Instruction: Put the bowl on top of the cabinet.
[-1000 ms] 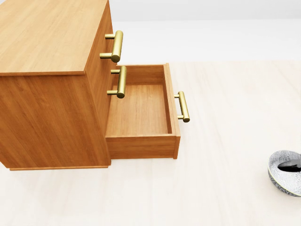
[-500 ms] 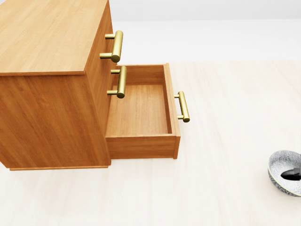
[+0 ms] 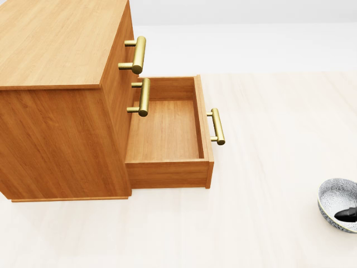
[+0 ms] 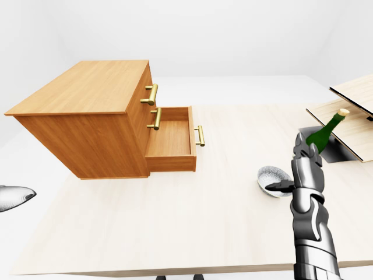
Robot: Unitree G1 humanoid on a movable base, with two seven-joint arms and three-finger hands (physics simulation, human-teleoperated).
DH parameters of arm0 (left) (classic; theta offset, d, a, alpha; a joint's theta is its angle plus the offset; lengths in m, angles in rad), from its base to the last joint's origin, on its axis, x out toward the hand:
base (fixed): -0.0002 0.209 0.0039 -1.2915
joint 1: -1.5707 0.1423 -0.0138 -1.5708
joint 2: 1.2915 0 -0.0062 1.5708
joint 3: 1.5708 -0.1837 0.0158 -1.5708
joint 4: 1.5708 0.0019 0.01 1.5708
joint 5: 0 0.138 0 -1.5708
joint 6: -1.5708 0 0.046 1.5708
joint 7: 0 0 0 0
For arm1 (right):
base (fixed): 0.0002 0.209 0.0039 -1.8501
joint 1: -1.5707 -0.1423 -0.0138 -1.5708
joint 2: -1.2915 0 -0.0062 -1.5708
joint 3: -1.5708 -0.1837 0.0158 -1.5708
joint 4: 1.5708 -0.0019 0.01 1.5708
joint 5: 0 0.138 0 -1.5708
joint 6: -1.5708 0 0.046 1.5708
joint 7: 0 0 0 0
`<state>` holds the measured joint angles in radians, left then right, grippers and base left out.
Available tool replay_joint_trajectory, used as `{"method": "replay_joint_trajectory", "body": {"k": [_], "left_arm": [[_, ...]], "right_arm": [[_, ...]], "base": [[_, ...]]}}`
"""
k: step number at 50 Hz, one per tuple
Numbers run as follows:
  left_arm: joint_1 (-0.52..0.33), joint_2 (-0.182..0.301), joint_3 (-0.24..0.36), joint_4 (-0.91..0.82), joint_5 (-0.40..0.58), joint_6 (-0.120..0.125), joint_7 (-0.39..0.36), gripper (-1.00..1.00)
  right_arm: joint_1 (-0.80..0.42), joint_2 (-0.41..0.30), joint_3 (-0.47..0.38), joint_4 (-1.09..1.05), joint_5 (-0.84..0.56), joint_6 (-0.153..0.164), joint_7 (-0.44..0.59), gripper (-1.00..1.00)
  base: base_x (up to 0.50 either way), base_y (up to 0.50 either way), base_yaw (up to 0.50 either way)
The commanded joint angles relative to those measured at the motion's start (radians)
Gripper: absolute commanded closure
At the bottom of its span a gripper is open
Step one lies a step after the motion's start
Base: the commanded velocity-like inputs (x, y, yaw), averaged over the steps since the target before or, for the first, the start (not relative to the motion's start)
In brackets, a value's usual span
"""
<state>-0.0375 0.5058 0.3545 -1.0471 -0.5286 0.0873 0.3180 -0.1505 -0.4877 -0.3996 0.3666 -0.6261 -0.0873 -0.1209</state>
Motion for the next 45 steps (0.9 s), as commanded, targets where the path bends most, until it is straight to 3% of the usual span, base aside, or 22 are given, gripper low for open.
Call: {"method": "replay_joint_trajectory", "body": {"k": [1,27,45], "left_arm": [[-0.002,-0.003,-0.001,0.000,0.004,0.000,-0.003,-0.92],[-0.002,0.001,-0.008,0.000,0.002,0.000,0.005,-0.93],[-0.007,-0.022,-0.014,0.000,0.033,0.000,-0.020,-0.93]], "right_arm": [[0.016,0.007,0.000,0.000,-0.013,0.000,-0.005,-1.00],[0.050,0.030,-0.002,-0.008,-0.036,0.000,-0.014,-1.00],[0.062,0.038,0.006,0.000,-0.061,0.000,-0.035,-1.00]], "base": [[0.00,0.00,0.00],[0.00,0.00,0.00],[0.00,0.00,0.00]]}}
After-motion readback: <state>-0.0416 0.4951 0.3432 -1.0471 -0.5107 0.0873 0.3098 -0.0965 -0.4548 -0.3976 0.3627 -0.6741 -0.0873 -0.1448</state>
